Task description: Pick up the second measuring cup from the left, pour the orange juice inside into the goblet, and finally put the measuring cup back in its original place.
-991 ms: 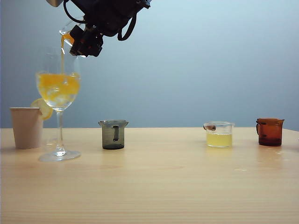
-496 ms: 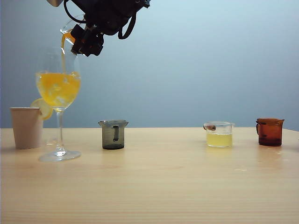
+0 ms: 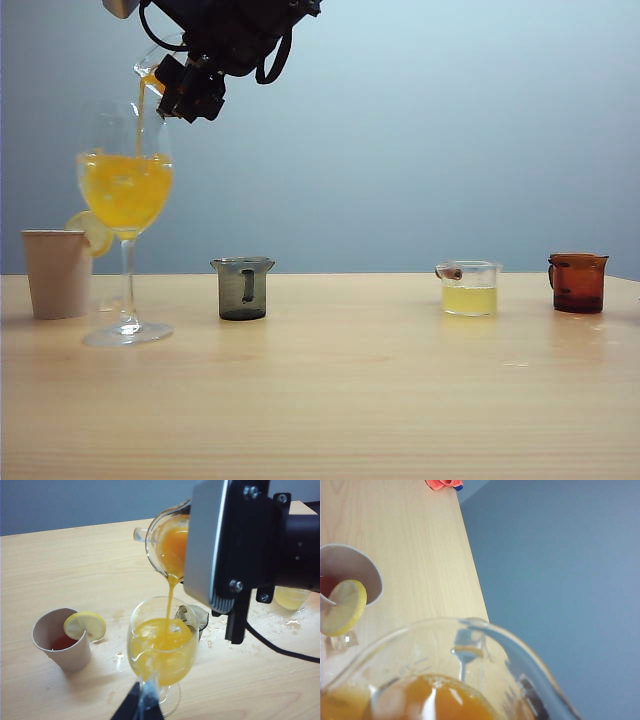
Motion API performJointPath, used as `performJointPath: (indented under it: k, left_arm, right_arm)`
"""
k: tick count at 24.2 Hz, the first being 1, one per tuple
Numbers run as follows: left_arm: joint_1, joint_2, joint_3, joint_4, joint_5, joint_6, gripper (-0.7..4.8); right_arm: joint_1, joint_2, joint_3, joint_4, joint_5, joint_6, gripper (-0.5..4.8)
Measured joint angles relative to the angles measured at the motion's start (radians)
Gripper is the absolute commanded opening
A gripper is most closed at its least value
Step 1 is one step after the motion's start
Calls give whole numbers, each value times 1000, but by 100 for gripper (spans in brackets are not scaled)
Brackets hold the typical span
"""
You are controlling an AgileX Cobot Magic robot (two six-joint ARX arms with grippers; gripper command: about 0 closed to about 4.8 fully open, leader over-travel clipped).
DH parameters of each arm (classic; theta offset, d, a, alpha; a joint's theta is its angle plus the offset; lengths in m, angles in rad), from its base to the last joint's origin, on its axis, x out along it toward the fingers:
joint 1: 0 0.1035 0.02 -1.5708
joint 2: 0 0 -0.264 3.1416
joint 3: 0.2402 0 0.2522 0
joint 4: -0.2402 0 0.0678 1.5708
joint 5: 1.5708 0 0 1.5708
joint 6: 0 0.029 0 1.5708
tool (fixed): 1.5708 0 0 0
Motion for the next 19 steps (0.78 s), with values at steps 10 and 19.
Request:
performJointPath:
  k: [10, 19]
  left_arm:
    - [0, 0, 0, 0, 0, 0, -3]
    - [0, 0, 0, 0, 0, 0, -3]
  right_arm:
    - [0, 0, 0, 0, 1, -26, 211]
    - [8, 0, 0, 0, 4, -68, 211]
